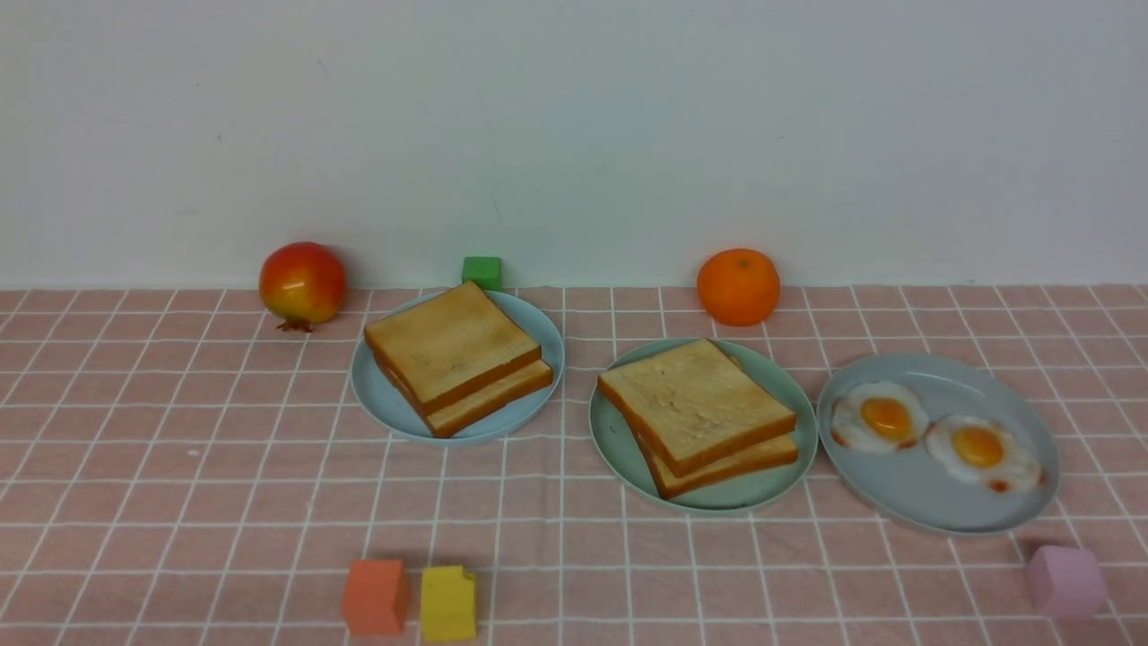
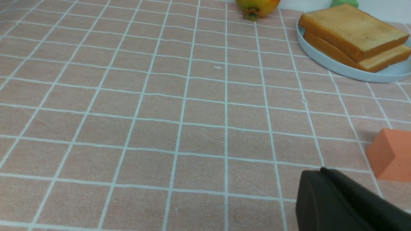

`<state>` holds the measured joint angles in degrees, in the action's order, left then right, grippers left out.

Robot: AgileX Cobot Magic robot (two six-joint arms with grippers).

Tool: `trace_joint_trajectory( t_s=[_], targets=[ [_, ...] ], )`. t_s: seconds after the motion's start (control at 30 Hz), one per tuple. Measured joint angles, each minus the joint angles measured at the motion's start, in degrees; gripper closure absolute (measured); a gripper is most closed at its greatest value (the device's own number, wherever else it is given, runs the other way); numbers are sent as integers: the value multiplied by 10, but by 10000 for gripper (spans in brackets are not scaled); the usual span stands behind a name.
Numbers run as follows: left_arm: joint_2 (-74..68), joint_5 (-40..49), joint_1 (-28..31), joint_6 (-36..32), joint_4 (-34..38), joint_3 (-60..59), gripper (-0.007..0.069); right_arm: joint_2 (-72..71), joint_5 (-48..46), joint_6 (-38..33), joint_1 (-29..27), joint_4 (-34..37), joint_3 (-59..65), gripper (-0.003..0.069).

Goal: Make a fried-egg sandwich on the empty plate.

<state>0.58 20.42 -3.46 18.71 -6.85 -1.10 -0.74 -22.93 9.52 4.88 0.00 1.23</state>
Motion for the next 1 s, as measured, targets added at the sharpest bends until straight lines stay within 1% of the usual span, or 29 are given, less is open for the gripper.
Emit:
trace_joint_trajectory(
  t_s=[1.0],
  targets=[
    [0,0,0,0,0,0,566,0,0,-1,0,0,0,565]
  ],
)
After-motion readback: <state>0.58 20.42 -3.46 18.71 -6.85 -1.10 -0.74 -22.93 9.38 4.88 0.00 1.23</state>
